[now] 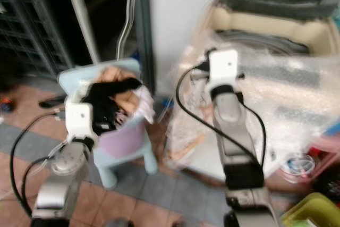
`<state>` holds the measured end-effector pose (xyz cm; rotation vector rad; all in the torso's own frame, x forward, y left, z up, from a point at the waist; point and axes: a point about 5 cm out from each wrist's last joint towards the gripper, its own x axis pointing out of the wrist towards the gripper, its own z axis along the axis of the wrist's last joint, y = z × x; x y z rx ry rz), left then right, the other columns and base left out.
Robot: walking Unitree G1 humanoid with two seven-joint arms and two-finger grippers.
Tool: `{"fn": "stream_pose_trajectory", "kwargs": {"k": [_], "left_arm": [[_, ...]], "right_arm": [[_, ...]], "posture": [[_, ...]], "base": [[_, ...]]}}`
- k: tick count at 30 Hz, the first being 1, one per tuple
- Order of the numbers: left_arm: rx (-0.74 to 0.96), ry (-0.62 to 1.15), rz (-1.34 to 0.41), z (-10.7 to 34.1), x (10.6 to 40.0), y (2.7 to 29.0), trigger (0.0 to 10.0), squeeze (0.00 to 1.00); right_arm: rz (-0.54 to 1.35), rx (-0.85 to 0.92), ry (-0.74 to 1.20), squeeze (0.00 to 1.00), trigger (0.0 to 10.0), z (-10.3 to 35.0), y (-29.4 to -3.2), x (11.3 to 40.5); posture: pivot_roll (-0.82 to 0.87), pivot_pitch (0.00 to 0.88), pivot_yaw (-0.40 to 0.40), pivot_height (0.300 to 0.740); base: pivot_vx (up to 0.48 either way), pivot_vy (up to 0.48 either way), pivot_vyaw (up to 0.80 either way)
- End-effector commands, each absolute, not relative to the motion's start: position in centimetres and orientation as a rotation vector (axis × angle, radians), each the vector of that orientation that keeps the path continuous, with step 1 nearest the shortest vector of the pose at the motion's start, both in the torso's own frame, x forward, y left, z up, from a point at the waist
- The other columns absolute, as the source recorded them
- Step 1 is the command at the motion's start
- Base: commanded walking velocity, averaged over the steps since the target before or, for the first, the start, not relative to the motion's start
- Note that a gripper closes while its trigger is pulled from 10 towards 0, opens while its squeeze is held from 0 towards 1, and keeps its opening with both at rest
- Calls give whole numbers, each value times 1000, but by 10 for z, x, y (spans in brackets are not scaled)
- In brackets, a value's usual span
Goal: Clothes washing
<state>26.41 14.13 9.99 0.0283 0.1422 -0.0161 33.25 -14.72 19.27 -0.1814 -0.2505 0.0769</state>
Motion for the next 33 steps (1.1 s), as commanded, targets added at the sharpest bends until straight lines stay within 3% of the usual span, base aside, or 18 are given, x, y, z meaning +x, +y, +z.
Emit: {"fn": "stream_pose_trajectory", "kwargs": {"k": [1,10,24,31,33], "left_arm": [[18,139,-25,102,264,139,10000,0],[-18,126,-4,103,264,143,10000,0],[-35,129,32,103,264,148,10000,0],[-47,128,36,103,267,146,10000,0],[-49,128,37,102,268,145,10000,0]], "right_arm": [[66,-189,-268,0,10000,198,-151,333],[119,-183,-263,0,10000,195,-147,332],[398,-249,-388,0,10000,228,-127,343],[791,-377,-410,0,10000,261,-93,359],[806,-387,-424,0,10000,277,-92,367]], "posture": [[-37,0,43,740],[-35,0,42,740],[-39,0,48,740],[-43,0,42,740],[-42,0,39,740]], "base": [[0,-262,-800],[0,0,-336],[370,0,0],[416,0,0],[412,0,0]]}}
